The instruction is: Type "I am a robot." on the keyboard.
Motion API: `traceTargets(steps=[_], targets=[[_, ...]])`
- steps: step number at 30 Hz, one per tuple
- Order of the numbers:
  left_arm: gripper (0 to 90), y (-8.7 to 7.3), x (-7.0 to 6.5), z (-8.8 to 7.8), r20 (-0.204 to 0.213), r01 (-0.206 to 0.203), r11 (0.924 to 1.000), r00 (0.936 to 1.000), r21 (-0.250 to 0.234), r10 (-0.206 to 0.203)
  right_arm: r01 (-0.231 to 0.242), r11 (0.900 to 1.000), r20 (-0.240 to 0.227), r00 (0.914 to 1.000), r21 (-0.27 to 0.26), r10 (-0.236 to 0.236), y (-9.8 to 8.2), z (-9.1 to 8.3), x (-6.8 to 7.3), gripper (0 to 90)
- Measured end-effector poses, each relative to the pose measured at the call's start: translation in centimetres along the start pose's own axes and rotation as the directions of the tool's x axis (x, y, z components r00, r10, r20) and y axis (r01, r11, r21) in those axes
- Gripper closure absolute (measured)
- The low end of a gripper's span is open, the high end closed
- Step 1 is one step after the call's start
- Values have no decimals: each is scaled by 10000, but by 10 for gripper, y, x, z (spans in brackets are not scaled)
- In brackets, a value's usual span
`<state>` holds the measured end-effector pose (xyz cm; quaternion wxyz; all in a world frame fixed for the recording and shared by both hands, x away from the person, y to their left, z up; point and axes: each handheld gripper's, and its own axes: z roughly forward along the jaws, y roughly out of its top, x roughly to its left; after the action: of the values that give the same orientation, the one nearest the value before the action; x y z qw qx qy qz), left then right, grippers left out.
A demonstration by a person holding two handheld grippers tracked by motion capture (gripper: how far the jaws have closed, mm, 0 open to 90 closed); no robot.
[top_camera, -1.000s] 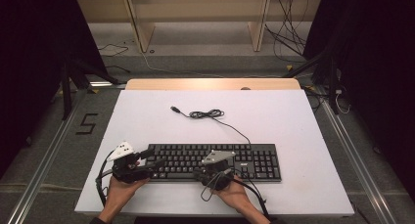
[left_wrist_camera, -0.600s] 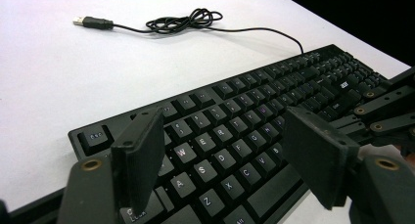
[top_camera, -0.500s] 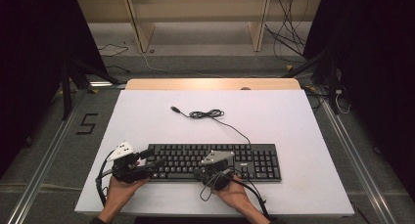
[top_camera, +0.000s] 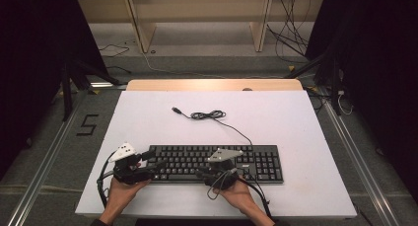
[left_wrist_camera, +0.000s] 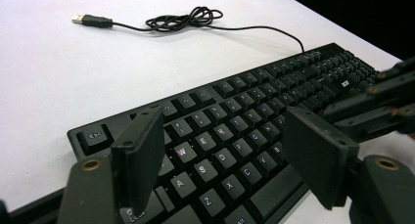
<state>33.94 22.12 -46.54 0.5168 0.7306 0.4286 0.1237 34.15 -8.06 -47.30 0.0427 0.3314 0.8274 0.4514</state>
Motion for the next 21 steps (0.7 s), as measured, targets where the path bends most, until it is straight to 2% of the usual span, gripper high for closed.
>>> traceTargets(steps=[4,7,9,11,17,21], targets=[[318,1,0,1,45,45,10000,10000,11,-45,-56,9994,-9,10000,-348,56,3,-8,-1,630],[317,1,0,4,65,80,9999,9999,83,-81,-61,9986,-101,9999,-519,56,5,-13,-3,587],[318,2,1,8,126,189,9996,9997,232,-192,-131,9981,-38,9999,-603,129,6,-16,-4,502],[322,2,0,11,123,265,9990,9996,364,-270,-192,9980,14,9998,-603,193,7,-17,-5,488],[408,7,-3,20,-89,272,9967,9996,763,-266,-236,9970,141,9996,-742,247,8,-20,-7,427],[522,10,-5,26,-68,47,9947,10000,1025,-40,-184,9969,240,9995,-759,203,7,-21,-7,405]])
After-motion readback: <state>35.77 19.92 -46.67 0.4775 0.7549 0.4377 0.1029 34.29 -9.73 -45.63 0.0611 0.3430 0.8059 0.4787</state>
